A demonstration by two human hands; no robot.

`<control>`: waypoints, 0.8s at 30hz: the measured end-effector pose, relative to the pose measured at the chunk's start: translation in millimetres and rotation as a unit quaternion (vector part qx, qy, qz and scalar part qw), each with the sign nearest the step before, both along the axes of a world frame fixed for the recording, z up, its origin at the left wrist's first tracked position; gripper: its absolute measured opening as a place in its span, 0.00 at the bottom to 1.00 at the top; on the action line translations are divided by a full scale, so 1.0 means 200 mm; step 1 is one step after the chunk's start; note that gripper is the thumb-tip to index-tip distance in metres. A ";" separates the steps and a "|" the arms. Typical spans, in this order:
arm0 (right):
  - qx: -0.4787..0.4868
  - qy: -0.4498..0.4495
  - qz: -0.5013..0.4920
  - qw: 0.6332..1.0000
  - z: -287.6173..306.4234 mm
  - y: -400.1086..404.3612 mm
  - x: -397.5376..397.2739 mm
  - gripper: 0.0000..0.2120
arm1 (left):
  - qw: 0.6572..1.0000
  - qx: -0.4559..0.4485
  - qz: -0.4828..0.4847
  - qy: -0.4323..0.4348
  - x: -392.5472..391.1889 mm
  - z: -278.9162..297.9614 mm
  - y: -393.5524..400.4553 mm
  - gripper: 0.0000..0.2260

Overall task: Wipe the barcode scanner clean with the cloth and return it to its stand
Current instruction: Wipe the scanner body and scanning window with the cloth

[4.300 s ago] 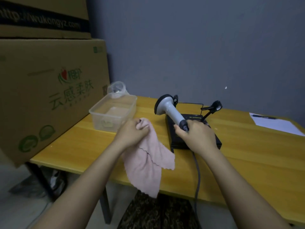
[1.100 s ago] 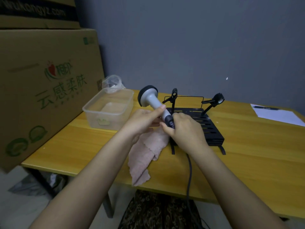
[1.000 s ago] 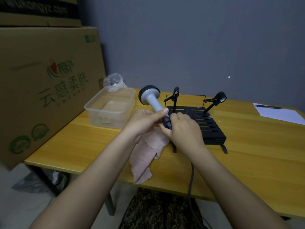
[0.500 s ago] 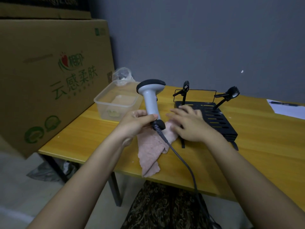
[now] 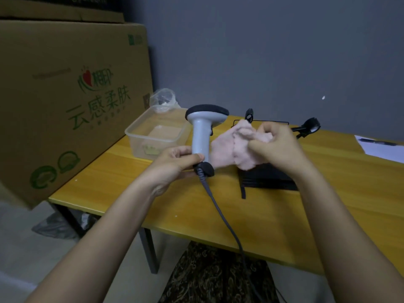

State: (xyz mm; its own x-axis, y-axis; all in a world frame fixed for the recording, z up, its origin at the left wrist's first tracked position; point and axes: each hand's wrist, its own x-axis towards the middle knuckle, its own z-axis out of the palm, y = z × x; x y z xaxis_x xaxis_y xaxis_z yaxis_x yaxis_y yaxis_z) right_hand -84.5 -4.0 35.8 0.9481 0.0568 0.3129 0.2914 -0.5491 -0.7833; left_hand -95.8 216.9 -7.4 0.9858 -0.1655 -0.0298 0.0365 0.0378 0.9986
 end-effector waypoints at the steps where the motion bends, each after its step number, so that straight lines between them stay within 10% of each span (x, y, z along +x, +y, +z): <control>1: 0.014 -0.022 -0.027 0.999 0.03 0.02 -0.03 0.11 | 1.000 0.002 -0.004 0.000 0.01 0.00 -0.01 0.04; 9: -0.125 -0.142 0.012 0.982 -0.03 0.23 -0.04 0.17 | 0.999 0.015 -0.021 -0.030 -0.01 0.02 -0.11 0.05; 24: -0.021 -0.135 0.066 0.988 -0.12 0.09 -0.07 0.15 | 0.996 -0.029 -0.076 -0.048 0.03 0.03 -0.11 0.06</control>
State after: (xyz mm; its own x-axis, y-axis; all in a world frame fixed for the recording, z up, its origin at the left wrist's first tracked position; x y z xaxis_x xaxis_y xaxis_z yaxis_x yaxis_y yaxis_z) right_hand -99.2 13.9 11.6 0.8137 0.1937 0.5481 0.5584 -0.5226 -0.6442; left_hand -90.6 195.4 -1.0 0.9473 -0.3108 0.0781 -0.0500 0.0973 0.9940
